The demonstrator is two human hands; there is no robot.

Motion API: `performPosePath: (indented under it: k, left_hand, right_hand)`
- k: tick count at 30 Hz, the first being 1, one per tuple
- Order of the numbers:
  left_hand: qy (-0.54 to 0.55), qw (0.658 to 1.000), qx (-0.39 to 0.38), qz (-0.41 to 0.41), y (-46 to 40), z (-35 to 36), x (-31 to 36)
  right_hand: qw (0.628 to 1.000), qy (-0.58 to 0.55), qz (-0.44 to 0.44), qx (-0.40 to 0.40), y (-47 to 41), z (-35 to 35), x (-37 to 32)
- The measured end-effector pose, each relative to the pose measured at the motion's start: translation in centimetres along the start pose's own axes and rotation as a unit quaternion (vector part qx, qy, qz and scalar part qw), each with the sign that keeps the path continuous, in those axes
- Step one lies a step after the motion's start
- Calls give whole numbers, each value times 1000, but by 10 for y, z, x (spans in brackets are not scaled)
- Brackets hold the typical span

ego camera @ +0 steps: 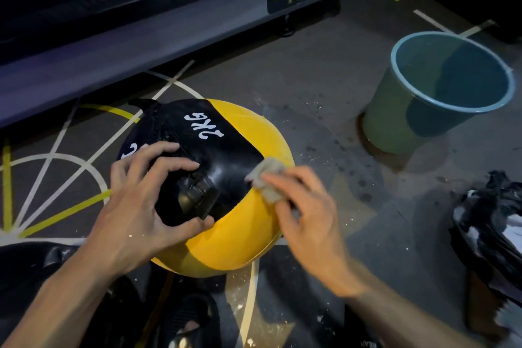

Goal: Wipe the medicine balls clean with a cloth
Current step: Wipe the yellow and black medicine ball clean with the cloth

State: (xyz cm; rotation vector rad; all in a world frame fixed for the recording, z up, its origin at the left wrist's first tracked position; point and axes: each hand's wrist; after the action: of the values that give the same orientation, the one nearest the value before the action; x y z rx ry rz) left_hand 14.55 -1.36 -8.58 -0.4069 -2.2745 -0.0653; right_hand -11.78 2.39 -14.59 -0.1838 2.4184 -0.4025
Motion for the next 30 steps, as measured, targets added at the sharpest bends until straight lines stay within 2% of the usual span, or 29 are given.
performPosePath:
  k: [3, 7, 9, 14, 18, 21, 26, 28, 30]
  left_hand:
    - [5, 1000, -15, 11, 4, -5, -3]
    - [10, 999, -25, 21, 8, -7, -7]
    - [15, 999, -37, 23, 9, -12, -11]
    - [26, 995, -94, 25, -1, -42, -27]
    - [-36, 989, -137, 40, -5, -57, -30]
    - [-18, 986, -163, -22, -4, -54, -18]
    - [-20, 999, -36, -28, -5, -25, -14]
    - [-22, 999, -19, -26, -4, -22, -20]
    - [-14, 999, -18, -29, -2, -26, -26]
  right_hand:
    - [997, 7, -65, -41, 22, -2, -3]
    - [999, 13, 51, 8, -20, 2, 32]
    - [998, 21, 55, 12, -28, 5, 33]
    - [1000, 2, -19, -21, 20, 5, -4]
    - [997, -1, -64, -49, 37, 15, -13]
    - [988, 39, -133, -65, 39, 20, -19]
    - [973, 92, -206, -51, 21, 22, -18]
    - [982, 90, -162, -31, -2, 22, 0]
    - [995, 79, -64, 3, -28, 20, 21]
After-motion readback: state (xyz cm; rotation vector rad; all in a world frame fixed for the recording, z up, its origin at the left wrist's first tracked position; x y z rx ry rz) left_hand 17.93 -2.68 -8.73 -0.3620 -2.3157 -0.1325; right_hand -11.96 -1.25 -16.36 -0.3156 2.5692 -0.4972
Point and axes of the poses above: each hand's wrist, its own y-axis away from the middle knuckle, its own z-axis out of the palm, x = y × z, and after that the axes turned 15 degrees about y, right-handed
